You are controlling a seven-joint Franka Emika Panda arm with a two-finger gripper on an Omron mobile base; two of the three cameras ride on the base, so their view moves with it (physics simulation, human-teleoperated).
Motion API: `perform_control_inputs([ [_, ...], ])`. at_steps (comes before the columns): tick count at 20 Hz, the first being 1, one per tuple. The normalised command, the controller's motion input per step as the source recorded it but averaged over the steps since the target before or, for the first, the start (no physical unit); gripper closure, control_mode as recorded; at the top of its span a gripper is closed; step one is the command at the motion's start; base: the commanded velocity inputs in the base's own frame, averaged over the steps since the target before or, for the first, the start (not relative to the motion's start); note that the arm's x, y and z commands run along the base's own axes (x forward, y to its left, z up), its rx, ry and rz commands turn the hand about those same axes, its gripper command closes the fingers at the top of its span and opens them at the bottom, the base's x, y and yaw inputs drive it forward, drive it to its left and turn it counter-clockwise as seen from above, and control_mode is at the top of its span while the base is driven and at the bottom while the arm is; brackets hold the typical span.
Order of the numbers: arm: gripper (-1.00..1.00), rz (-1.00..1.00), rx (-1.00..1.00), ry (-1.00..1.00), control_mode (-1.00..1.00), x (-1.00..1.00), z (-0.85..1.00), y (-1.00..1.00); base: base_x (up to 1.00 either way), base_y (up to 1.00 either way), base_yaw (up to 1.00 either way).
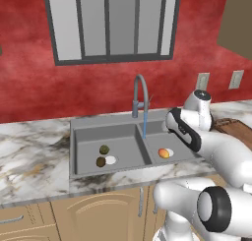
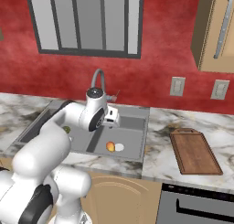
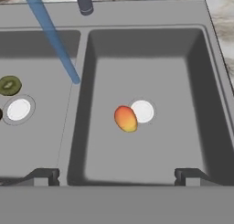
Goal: Pick the kiwi, mango, kiwi from the sink and place them on the cutting board to airdry. Then turn off the sink faucet.
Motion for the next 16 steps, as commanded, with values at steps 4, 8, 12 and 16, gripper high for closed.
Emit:
perform_control_inputs([
  [4, -1.00, 0.00, 0.00, 0.00, -1.00, 0.07, -0.18, 0.00, 0.00, 0.00, 0.00],
  [8, -1.00, 0.00, 0.00, 0.00, -1.00, 0.13, -0.20, 0.00, 0.00, 0.00, 0.00],
  [12, -1.00, 0.00, 0.00, 0.00, -1.00, 0.11, -0.18, 0.00, 0.00, 0.00, 0.00],
  [16, -1.00, 0.00, 0.00, 0.00, -1.00, 0.10, -0.18, -0.02, 0.00, 0.00, 0.00],
])
